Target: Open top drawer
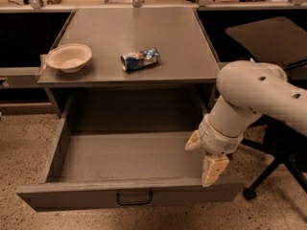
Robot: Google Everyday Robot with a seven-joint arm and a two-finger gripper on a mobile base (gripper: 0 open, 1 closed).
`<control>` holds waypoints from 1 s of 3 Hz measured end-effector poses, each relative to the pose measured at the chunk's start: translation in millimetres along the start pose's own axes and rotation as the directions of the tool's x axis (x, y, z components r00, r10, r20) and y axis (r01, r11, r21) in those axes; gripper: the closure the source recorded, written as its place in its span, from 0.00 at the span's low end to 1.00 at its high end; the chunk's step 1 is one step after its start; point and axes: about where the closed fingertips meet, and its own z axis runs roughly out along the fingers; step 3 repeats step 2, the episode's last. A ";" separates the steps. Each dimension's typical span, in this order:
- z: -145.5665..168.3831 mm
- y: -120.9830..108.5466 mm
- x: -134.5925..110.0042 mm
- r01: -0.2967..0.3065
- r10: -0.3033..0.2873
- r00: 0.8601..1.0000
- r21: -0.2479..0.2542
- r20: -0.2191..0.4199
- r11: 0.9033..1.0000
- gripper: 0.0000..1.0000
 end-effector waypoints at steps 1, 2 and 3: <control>-27.7 -6.6 3.4 0.008 -0.008 1.000 0.092 0.002 0.996 0.05; -28.1 -6.7 3.6 0.009 -0.009 1.000 0.093 0.002 0.996 0.00; -28.1 -6.7 3.6 0.009 -0.009 1.000 0.093 0.002 0.996 0.00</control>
Offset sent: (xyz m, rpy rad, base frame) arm 0.0082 -0.0076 0.0217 0.0190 -0.0749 -0.0146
